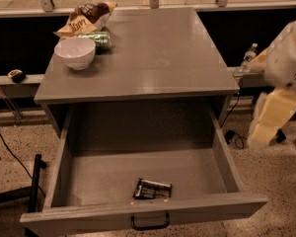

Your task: Pick rxbar chocolate from top drawer and place on counter

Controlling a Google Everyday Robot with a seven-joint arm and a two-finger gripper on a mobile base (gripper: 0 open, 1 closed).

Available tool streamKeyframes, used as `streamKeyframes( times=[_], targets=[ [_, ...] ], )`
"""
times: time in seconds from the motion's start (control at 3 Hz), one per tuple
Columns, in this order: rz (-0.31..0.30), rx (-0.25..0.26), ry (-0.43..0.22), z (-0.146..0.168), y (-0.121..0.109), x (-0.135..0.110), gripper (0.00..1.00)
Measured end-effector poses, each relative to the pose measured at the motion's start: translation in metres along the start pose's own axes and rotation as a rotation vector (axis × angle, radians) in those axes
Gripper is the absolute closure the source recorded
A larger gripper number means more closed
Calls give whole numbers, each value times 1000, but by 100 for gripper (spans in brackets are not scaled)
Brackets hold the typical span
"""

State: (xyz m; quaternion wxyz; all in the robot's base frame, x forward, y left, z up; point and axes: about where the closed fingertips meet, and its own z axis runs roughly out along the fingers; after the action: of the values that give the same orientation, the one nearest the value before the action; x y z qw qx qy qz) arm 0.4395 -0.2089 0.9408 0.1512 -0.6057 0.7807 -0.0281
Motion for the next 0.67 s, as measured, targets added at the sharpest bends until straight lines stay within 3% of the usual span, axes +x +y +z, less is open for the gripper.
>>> streamKeyframes(
  times=[0.33, 0.67],
  targets=[
    [-69, -46, -40, 69, 28, -12, 0],
    [-95, -67, -51, 96, 40, -15, 0]
  ],
)
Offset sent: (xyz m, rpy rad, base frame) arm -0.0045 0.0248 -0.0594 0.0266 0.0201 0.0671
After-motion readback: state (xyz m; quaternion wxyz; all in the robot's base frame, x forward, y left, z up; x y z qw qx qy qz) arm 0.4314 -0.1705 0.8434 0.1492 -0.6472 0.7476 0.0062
